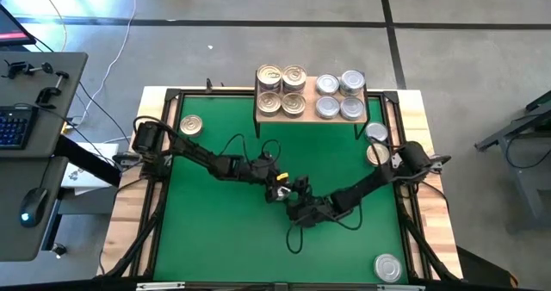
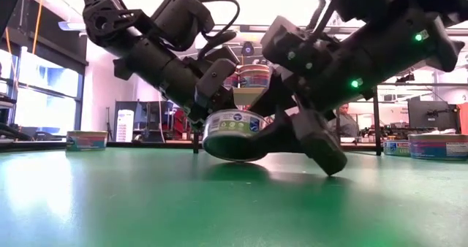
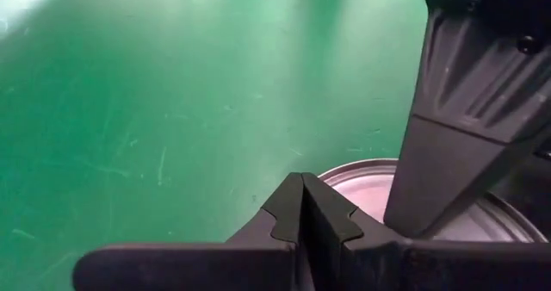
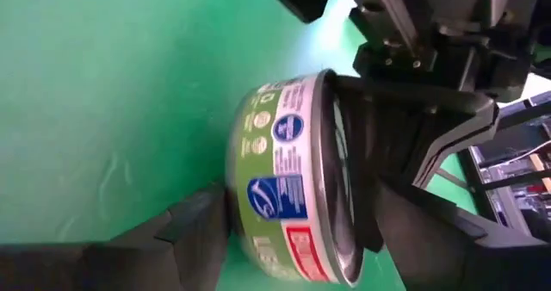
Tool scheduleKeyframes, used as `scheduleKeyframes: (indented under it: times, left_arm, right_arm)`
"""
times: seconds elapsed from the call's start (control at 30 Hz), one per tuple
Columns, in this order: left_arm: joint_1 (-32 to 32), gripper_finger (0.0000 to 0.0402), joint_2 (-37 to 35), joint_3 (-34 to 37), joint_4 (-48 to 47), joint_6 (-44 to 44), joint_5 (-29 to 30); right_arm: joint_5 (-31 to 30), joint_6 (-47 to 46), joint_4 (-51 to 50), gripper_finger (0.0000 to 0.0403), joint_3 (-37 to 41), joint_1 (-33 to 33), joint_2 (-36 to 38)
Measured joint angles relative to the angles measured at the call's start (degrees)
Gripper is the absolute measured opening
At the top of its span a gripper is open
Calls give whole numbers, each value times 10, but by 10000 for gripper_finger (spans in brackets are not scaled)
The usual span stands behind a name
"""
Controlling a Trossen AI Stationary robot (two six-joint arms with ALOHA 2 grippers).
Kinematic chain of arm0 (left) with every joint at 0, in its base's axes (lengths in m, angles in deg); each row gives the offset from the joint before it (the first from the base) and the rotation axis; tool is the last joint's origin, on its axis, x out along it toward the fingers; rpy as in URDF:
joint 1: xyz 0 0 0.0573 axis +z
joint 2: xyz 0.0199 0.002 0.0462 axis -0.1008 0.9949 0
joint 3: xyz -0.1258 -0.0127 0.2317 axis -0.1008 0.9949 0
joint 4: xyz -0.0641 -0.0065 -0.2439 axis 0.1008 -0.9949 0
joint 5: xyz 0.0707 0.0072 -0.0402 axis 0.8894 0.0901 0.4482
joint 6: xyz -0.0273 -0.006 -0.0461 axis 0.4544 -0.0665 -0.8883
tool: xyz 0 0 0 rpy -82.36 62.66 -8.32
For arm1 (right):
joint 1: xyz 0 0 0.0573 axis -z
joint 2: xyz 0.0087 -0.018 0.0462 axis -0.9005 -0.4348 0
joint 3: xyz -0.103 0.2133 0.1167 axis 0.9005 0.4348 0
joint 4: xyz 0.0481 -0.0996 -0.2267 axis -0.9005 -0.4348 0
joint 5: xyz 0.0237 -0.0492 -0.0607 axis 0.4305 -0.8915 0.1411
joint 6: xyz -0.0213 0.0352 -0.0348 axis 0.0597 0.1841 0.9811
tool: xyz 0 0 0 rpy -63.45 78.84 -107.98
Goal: Stack canned seafood by type on shelf
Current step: Stack the green tuna can on top of the green tuna can on the shelf
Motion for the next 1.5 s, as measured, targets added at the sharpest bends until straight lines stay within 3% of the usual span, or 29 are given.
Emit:
scheduleKeyframes:
  times: [0.13,0.37,0.57,0.73,0.9,1.03,1.2,1.4,1.5]
  left_arm:
    - [1,0,0,0,0,-1,2]
    - [3,0,-10,0,-13,-9,12]
    - [-9,0,-61,5,-136,5,76]
    - [-25,0,-97,1,-212,-15,159]
    - [-47,0,-94,0,-197,-25,187]
    - [-63,0,-82,2,-186,-25,208]
    - [-71,0,-84,1,-179,-25,219]
    - [-72,0,-84,1,-169,-25,229]
    - [-72,0,-84,1,-167,-25,231]
  right_arm:
    - [-2,-14,14,232,0,5,0]
    - [17,-62,-3,121,-2,-2,5]
    - [-22,-142,-124,122,1,-51,61]
    - [-110,-208,-303,122,0,-97,174]
    - [-188,-159,-403,122,0,-97,301]
    - [-182,-23,-410,122,0,-28,394]
    - [-108,146,-402,122,0,133,479]
    - [42,275,-390,122,-20,322,482]
    - [76,314,-391,122,-41,388,456]
